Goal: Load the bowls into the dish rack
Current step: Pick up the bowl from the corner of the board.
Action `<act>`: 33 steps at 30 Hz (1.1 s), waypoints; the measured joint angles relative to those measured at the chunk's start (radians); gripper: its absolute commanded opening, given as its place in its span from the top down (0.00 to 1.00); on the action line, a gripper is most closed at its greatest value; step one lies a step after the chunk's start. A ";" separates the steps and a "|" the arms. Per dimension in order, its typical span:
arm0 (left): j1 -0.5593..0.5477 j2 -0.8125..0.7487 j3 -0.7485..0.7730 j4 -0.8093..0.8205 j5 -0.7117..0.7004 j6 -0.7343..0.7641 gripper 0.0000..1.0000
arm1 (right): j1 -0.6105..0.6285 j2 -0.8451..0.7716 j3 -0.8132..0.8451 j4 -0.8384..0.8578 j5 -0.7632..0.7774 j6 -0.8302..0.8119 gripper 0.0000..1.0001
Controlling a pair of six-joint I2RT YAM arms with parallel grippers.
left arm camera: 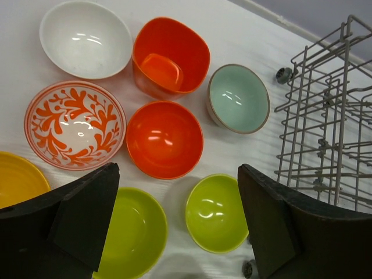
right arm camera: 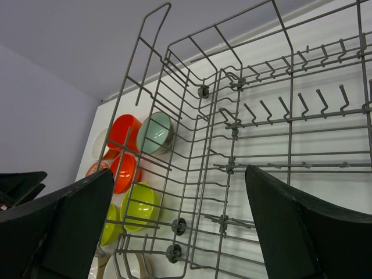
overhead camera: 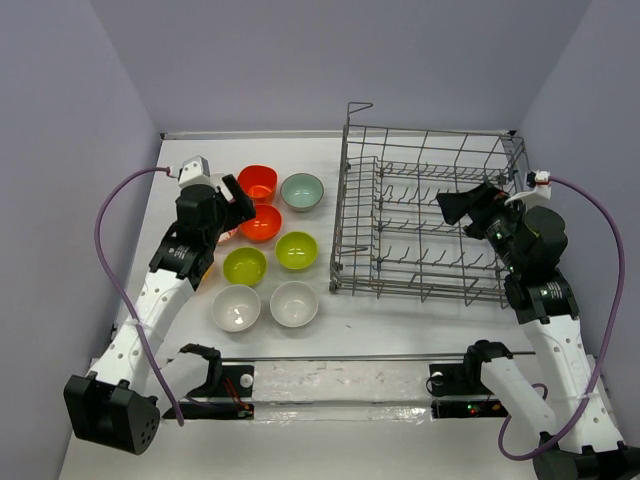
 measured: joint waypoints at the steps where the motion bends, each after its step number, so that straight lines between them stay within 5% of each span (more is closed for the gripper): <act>1: -0.010 0.010 -0.004 -0.003 0.007 -0.010 0.09 | 0.000 -0.001 0.000 -0.003 0.000 0.000 0.00; 15: -0.127 0.241 0.041 -0.040 -0.006 -0.099 0.14 | 0.000 -0.008 0.002 -0.034 0.004 0.003 0.00; 33: -0.196 0.259 -0.045 -0.054 -0.018 -0.167 0.23 | 0.000 -0.003 0.012 -0.051 0.018 -0.003 0.00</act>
